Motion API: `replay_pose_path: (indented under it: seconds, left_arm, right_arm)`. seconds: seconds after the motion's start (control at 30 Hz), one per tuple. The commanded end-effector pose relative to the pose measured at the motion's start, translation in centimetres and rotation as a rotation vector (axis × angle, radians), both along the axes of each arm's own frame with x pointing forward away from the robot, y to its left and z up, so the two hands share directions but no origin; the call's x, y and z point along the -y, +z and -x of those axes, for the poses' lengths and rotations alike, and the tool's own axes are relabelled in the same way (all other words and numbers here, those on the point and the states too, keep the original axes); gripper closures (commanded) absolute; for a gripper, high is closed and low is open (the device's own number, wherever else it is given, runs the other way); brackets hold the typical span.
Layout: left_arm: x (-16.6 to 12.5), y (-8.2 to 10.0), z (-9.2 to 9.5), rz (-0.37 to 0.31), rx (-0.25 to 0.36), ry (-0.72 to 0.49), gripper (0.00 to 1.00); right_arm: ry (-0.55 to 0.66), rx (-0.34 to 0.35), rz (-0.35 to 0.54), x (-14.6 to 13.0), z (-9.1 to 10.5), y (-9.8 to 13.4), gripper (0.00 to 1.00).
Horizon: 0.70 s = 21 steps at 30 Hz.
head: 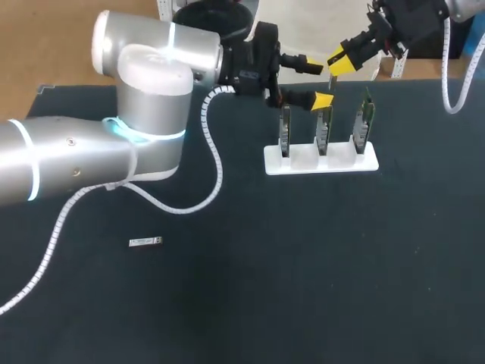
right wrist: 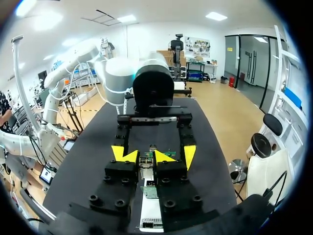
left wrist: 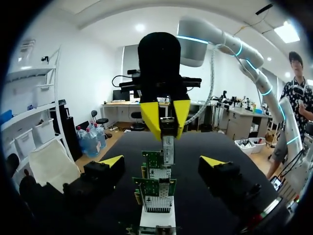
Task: Pick up the optical module with the left hand, and insert it into the network port with the right hand.
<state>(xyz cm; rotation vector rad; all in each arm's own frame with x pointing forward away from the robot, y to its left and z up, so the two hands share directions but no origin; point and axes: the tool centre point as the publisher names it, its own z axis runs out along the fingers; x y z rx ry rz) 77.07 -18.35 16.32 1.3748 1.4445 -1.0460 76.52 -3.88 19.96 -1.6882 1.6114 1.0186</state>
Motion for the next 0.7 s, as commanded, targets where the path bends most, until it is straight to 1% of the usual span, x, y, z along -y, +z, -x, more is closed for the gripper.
replay_pose_path:
  seconds: [0.03, 0.27, 0.4, 0.47, 0.6, 0.7]
  left_arm:
    - [-0.9, 0.2, 0.7, -0.076, 0.025, -0.001, 0.00]
    - [-1.6, -0.4, 0.1, -0.152, 0.028, -0.013, 0.00]
    - [-1.7, -1.1, -0.3, -0.202, 0.026, -0.027, 0.00]
    - [-1.7, -1.4, -0.6, -0.206, 0.011, -0.031, 0.00]
    - [-1.5, -2.0, -0.7, -0.246, 0.011, -0.054, 0.00]
    - [-1.5, -2.2, -0.8, -0.249, 0.010, -0.055, 0.00]
  right_arm:
    - [0.004, 0.000, -0.003, -0.1, -0.2, 0.0, 1.00]
    - [0.005, -0.003, -0.004, -0.1, -0.4, -0.1, 1.00]
    - [0.003, -0.004, -0.004, -0.1, -0.5, -0.2, 1.00]
    - [0.001, -0.004, -0.004, -0.1, -0.5, -0.2, 1.00]
    - [-0.003, -0.006, -0.004, 0.0, -0.6, -0.2, 1.00]
    - [-0.003, -0.007, -0.002, 0.0, -0.6, -0.2, 1.00]
